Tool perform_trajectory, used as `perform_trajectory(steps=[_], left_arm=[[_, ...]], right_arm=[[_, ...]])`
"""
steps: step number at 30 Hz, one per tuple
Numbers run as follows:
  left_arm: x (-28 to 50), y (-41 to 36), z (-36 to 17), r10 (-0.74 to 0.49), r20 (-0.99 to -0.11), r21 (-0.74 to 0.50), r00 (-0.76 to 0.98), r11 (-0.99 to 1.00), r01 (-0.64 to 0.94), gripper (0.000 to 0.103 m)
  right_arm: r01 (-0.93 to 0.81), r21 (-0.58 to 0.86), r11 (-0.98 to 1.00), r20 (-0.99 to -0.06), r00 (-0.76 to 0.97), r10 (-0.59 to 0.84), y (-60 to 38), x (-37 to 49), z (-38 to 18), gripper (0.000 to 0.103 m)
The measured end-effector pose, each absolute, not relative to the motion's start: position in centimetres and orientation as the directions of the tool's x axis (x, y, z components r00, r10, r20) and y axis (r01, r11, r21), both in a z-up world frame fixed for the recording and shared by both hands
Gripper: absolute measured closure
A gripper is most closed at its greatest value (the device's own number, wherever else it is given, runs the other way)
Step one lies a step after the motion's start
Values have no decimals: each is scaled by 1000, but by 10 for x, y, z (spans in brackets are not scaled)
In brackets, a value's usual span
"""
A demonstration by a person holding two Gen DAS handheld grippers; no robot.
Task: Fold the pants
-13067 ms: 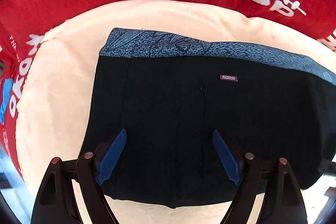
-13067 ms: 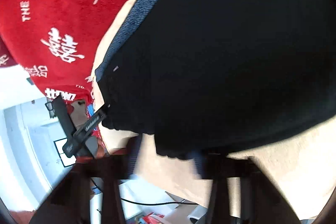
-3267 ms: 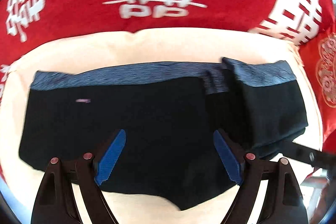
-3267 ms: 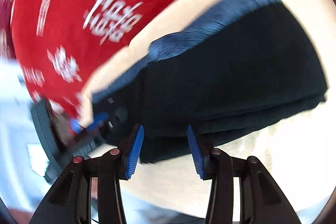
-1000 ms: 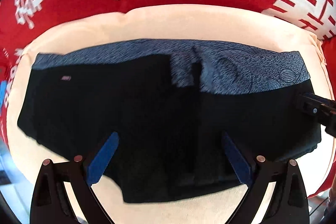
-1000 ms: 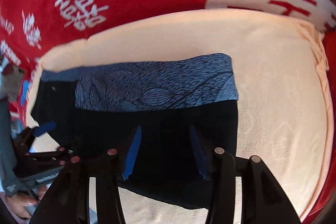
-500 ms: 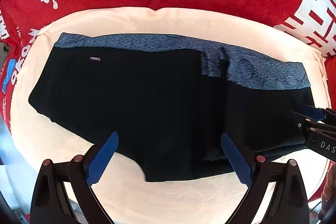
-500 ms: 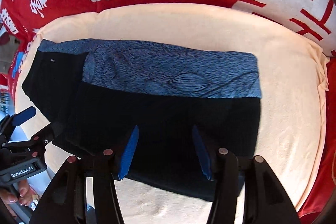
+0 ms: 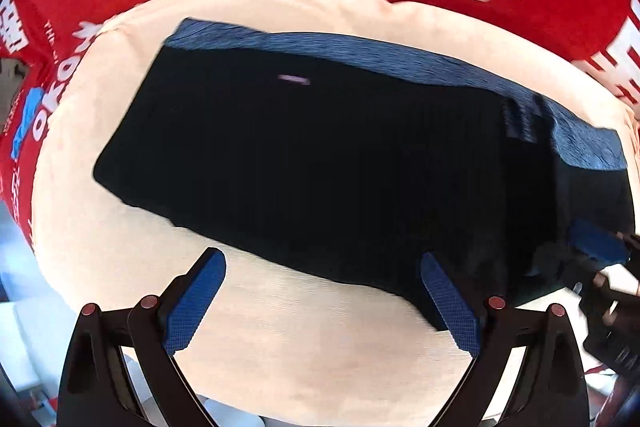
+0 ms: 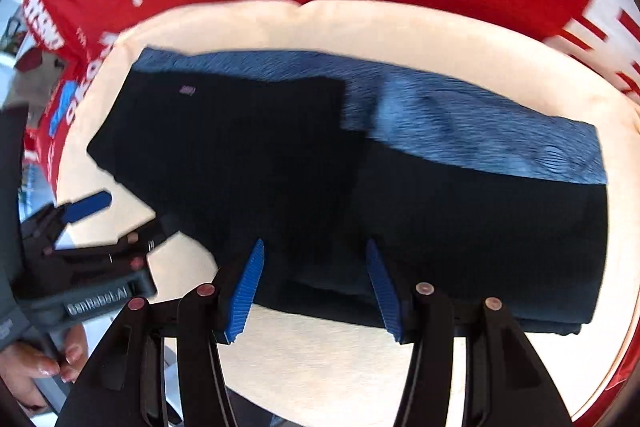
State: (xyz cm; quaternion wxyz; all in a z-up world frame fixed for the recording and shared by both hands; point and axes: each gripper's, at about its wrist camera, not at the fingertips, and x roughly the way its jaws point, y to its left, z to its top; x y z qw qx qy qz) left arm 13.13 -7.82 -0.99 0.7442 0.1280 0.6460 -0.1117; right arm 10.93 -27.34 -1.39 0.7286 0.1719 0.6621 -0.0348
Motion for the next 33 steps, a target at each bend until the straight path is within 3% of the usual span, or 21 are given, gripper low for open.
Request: perform_trajectory(steps=[17,33], left_arm=[[153,-32,-25,-31,-994,-6,108,973,230,4],[168,-7,-39,-69,-995,-57,68,985,165,4]], right_arm=[[199,102,975,-995,31,98,-246,117,-32,29],[194,103,976,-995,0,104,-244,125,-36,27]])
